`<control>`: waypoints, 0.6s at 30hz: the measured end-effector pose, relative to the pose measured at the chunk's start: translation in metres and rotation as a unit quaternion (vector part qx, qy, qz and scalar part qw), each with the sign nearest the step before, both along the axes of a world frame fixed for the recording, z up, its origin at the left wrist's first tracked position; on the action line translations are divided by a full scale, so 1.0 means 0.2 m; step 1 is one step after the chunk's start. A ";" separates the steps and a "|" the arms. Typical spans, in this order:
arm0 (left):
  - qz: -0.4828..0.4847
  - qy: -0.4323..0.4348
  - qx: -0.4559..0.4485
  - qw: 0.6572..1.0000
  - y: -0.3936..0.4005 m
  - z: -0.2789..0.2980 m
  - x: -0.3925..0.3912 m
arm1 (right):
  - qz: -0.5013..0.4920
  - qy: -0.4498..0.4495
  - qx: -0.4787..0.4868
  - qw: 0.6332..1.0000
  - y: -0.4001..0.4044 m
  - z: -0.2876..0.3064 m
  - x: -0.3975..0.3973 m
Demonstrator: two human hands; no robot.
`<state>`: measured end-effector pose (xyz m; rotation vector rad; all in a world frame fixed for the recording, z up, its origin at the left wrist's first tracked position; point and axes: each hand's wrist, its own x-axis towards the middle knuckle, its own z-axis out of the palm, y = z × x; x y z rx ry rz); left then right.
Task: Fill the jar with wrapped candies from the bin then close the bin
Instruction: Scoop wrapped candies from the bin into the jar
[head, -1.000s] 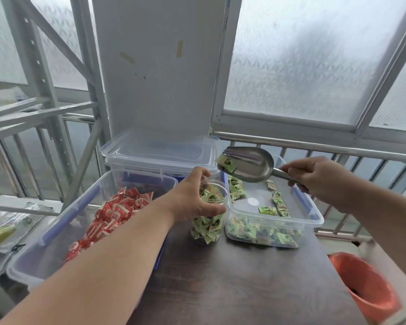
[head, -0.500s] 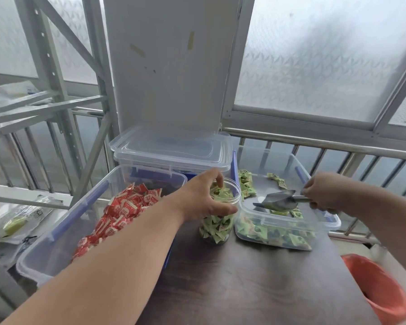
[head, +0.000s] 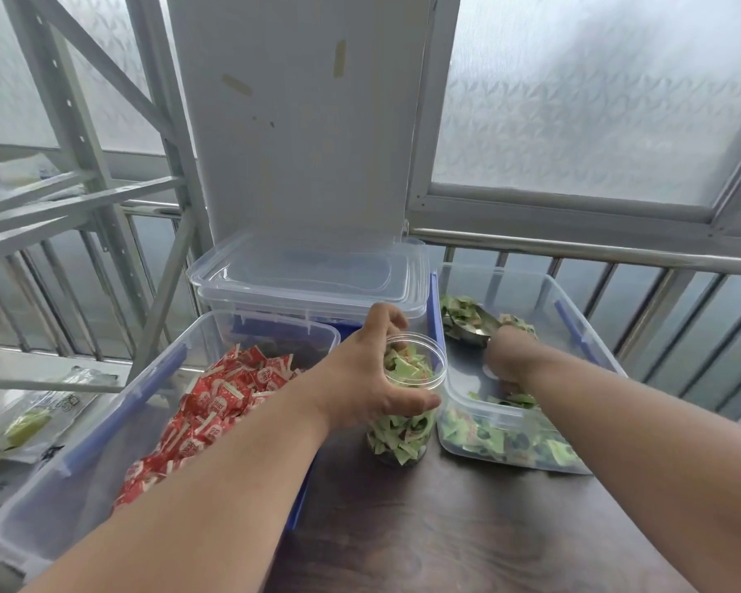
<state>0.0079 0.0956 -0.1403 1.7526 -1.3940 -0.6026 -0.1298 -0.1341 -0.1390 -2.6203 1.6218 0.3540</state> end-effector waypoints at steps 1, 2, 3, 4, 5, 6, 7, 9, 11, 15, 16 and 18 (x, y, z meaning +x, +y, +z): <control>0.001 0.000 -0.001 1.000 0.00 0.00 0.00 | -0.028 -0.032 0.031 0.999 0.00 -0.03 0.00; 0.003 -0.001 -0.002 1.000 -0.01 0.00 0.01 | -0.039 -0.056 0.055 0.996 -0.02 -0.05 -0.01; 0.004 0.000 -0.002 1.000 -0.01 0.00 0.01 | -0.064 -0.084 0.070 0.992 -0.04 -0.07 -0.03; 0.005 -0.001 -0.001 1.000 -0.01 0.00 0.01 | -0.086 -0.122 0.094 0.984 -0.06 -0.08 -0.04; 0.005 -0.003 -0.001 1.000 -0.01 0.00 0.01 | -0.106 -0.168 0.121 0.972 -0.08 -0.08 -0.06; 0.006 -0.004 0.000 1.000 -0.01 0.00 0.01 | -0.109 -0.201 0.146 0.962 -0.09 -0.09 -0.07; 0.007 -0.002 0.000 1.000 -0.01 -0.01 0.00 | -0.126 -0.230 0.174 0.949 -0.09 -0.08 -0.07; 0.007 -0.002 -0.001 1.000 -0.01 -0.01 0.01 | -0.137 -0.272 0.181 0.935 -0.09 -0.05 -0.08; 0.008 -0.005 0.000 1.000 -0.01 0.00 0.00 | -0.156 -0.310 0.186 0.919 -0.09 -0.02 -0.12; 0.005 -0.005 -0.001 1.000 -0.01 0.00 0.00 | -0.135 -0.325 0.184 0.918 -0.03 0.07 -0.25; 0.004 -0.003 -0.001 1.000 -0.01 0.00 0.00 | -0.138 -0.336 0.189 0.912 -0.01 0.09 -0.29; 0.004 -0.003 -0.002 1.000 0.00 0.00 0.00 | -0.152 -0.358 0.183 0.903 0.01 0.14 -0.37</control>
